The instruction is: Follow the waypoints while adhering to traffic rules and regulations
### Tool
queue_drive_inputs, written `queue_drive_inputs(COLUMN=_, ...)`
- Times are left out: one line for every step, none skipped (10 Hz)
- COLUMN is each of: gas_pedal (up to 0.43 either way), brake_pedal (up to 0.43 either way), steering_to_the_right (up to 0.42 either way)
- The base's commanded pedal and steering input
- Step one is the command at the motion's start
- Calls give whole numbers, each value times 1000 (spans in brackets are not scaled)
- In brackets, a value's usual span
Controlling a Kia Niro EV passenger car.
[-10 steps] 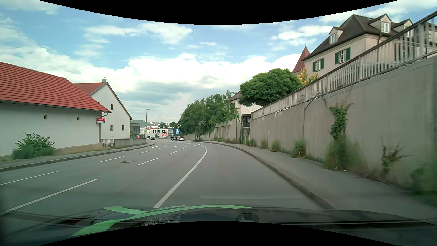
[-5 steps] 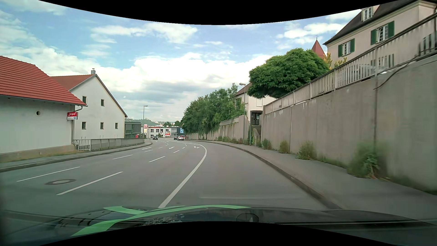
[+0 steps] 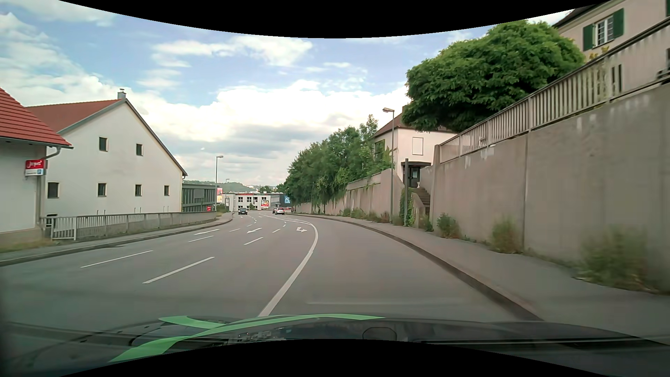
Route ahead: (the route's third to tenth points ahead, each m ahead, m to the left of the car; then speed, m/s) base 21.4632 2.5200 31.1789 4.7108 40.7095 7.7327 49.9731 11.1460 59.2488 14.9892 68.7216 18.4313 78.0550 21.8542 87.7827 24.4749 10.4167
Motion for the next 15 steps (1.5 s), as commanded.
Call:
queue_drive_inputs(gas_pedal=150, brake_pedal=0, steering_to_the_right=-30)
queue_drive_inputs(gas_pedal=150, brake_pedal=0, steering_to_the_right=-29)
queue_drive_inputs(gas_pedal=150, brake_pedal=0, steering_to_the_right=-29)
queue_drive_inputs(gas_pedal=150, brake_pedal=0, steering_to_the_right=-29)
queue_drive_inputs(gas_pedal=150, brake_pedal=0, steering_to_the_right=-29)
queue_drive_inputs(gas_pedal=150, brake_pedal=0, steering_to_the_right=-29)
queue_drive_inputs(gas_pedal=138, brake_pedal=0, steering_to_the_right=-29)
queue_drive_inputs(gas_pedal=130, brake_pedal=0, steering_to_the_right=-29)
queue_drive_inputs(gas_pedal=130, brake_pedal=0, steering_to_the_right=-29)
queue_drive_inputs(gas_pedal=130, brake_pedal=0, steering_to_the_right=-29)
queue_drive_inputs(gas_pedal=118, brake_pedal=0, steering_to_the_right=-32)
queue_drive_inputs(gas_pedal=98, brake_pedal=0, steering_to_the_right=-35)
queue_drive_inputs(gas_pedal=98, brake_pedal=0, steering_to_the_right=-36)
queue_drive_inputs(gas_pedal=98, brake_pedal=0, steering_to_the_right=-37)
queue_drive_inputs(gas_pedal=98, brake_pedal=0, steering_to_the_right=-37)
